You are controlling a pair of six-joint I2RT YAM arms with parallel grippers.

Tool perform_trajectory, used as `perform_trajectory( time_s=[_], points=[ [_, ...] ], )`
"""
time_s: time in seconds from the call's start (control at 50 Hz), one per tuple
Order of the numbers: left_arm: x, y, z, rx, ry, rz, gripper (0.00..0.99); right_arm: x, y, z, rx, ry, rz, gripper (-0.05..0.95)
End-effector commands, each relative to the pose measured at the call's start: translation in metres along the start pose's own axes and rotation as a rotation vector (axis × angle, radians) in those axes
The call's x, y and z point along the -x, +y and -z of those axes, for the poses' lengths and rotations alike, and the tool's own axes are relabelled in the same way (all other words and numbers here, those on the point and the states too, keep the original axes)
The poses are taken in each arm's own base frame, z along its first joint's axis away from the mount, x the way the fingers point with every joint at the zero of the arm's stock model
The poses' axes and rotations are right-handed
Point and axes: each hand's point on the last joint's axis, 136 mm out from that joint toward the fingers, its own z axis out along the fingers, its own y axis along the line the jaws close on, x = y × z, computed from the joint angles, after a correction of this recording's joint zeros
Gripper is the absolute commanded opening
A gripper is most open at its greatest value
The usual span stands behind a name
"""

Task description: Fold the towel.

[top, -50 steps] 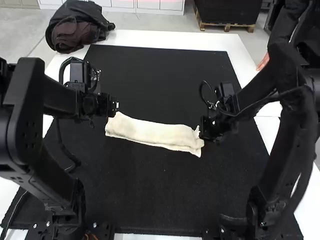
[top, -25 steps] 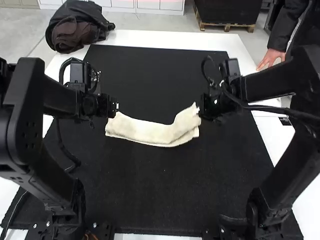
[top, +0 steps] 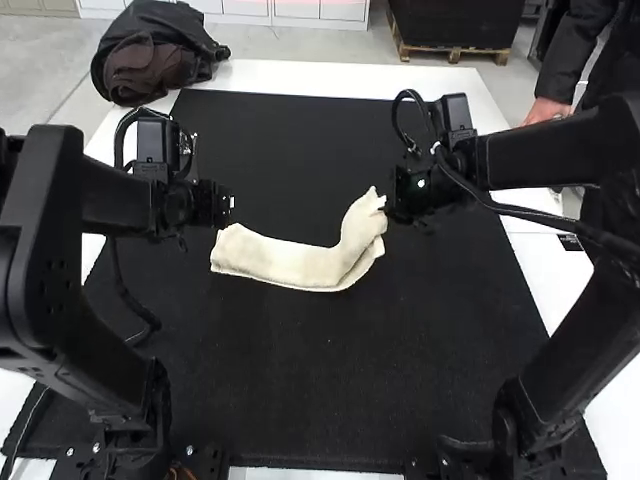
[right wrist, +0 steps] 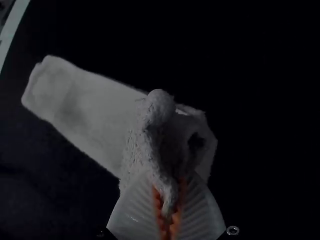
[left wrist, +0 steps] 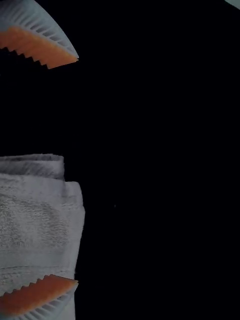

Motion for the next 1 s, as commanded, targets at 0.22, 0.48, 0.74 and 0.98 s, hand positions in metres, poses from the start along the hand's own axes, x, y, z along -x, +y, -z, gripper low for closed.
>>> perform_trajectory(
  time_s=[0.22,0.48,0.74,0.98],
  points=[
    [0.008,0.017,0.004,0.087,-0.032,0.040,0.969,0.018,0.056,-0.016,0.123,-0.026,0.029,-0.03],
    [0.013,0.022,0.009,0.115,-0.055,0.087,0.969,0.019,0.085,-0.037,0.170,-0.001,0.060,-0.03],
    [0.024,0.045,0.021,0.175,-0.104,0.119,0.969,0.018,0.108,-0.059,0.204,0.020,0.081,-0.03],
    [0.016,0.069,0.025,0.218,-0.100,0.153,0.969,0.013,0.130,-0.081,0.235,0.038,0.102,-0.03]
  ],
)
